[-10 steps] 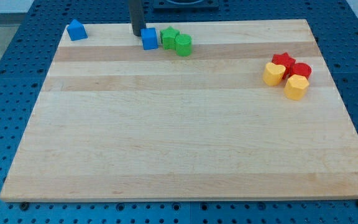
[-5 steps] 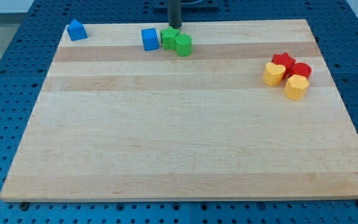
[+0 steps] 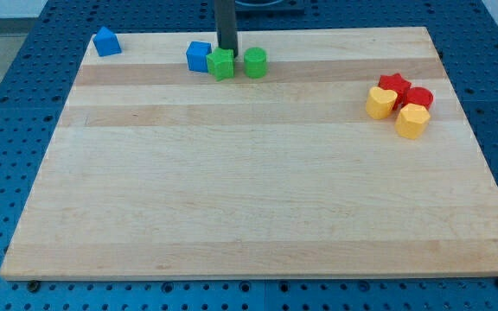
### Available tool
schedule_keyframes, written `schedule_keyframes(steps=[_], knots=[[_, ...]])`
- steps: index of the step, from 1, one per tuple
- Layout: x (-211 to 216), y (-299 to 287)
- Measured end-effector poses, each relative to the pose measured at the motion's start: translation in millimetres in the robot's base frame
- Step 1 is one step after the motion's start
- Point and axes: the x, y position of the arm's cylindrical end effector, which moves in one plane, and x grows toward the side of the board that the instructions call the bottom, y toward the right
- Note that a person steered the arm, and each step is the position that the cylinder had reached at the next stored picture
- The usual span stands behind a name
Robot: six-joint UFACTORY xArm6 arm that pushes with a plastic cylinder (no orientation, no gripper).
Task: Form a diagonal line out of green blocks and the blue cube
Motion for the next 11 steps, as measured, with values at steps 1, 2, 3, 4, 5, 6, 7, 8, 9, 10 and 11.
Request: schedule_keyframes(steps=[1,2,3,4,5,6,7,8,9,10,11], knots=[[44,0],[63,15],[50,39],[24,40],[10,45],[28,53],[36,76],[11,78],[-12,77],[-10,77],[43,66]])
